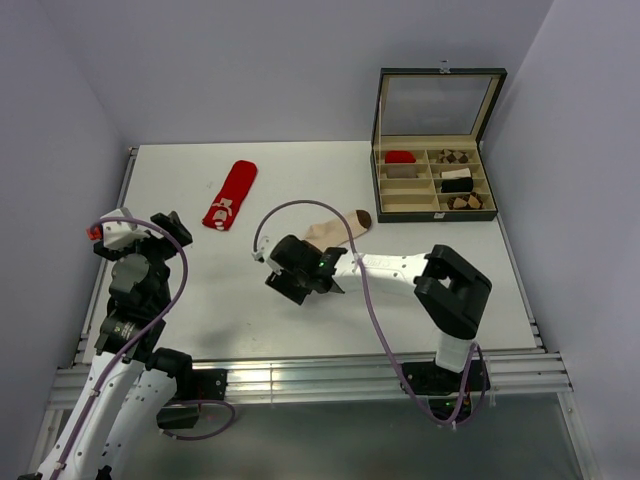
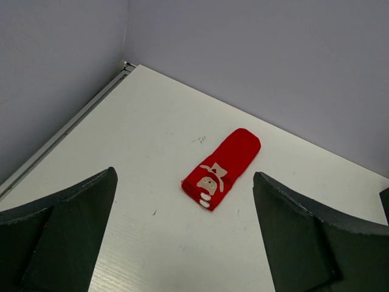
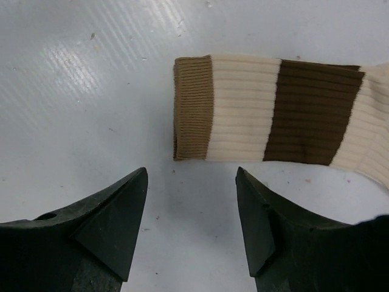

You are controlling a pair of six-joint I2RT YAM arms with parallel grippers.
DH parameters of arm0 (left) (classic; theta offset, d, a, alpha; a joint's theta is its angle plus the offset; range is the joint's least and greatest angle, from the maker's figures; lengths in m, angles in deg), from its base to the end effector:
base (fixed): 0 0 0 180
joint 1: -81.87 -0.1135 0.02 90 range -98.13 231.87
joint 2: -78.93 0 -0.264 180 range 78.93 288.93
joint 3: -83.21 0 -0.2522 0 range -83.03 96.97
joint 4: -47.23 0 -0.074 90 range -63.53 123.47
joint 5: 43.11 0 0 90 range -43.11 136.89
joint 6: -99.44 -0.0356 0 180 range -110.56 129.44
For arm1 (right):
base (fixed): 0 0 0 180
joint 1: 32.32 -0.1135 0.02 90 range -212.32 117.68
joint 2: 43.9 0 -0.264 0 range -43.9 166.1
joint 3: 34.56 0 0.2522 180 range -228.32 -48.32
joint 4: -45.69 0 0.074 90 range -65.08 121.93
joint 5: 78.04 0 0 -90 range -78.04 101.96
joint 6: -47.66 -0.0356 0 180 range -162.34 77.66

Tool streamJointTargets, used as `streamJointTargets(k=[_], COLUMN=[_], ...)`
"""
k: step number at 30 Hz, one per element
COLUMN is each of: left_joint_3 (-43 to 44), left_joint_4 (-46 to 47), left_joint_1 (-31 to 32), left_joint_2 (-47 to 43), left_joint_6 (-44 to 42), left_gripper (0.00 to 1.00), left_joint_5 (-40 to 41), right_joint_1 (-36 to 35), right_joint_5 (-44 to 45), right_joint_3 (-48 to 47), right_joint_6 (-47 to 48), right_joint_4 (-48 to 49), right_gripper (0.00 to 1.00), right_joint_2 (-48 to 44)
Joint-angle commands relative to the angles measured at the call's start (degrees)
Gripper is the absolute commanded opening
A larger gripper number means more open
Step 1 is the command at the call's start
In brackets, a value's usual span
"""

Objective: Roll the socks
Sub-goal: Roll the sock at the center of the board.

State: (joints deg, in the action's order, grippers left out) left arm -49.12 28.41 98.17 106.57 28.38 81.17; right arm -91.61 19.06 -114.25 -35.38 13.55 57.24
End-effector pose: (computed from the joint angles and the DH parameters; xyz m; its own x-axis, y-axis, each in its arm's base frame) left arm 0.1270 -0.0162 0.3245 0.1193 -0.3143 -0.9418 -0.2853 0.8977 -0.3358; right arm 0.1931 0.3164 0.1923 -0.3091 -0.7559 -0.5771 -0.8595 0.4818 -0.1707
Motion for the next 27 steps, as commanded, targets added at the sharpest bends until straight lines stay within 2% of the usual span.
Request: streamJointTargets(k=[1, 14, 27], left_joint_3=[0.5, 0.3, 0.3], left_joint_4=[0.9, 1.1, 1.1], left_joint_1=[-0.4, -0.4, -0.4], left_joint_2=[-0.1, -0.7, -0.6], left_joint_6=[0.0, -0.1, -0.2], left_gripper=[1.00, 0.99, 0.99], left_joint_5=[-0.7, -0.5, -1.1], right_joint_1=[-0.9, -1.0, -1.4], right_joint_5=[-1.0, 0.4, 2.2], right_joint_3=[-1.0, -4.9, -5.3], right_joint_6=[1.7, 3.8, 5.1], right_joint_4=[1.7, 1.9, 1.1], right_gripper=[0.67, 0.59, 0.56], right_joint_2=[2.2, 8.1, 10.3])
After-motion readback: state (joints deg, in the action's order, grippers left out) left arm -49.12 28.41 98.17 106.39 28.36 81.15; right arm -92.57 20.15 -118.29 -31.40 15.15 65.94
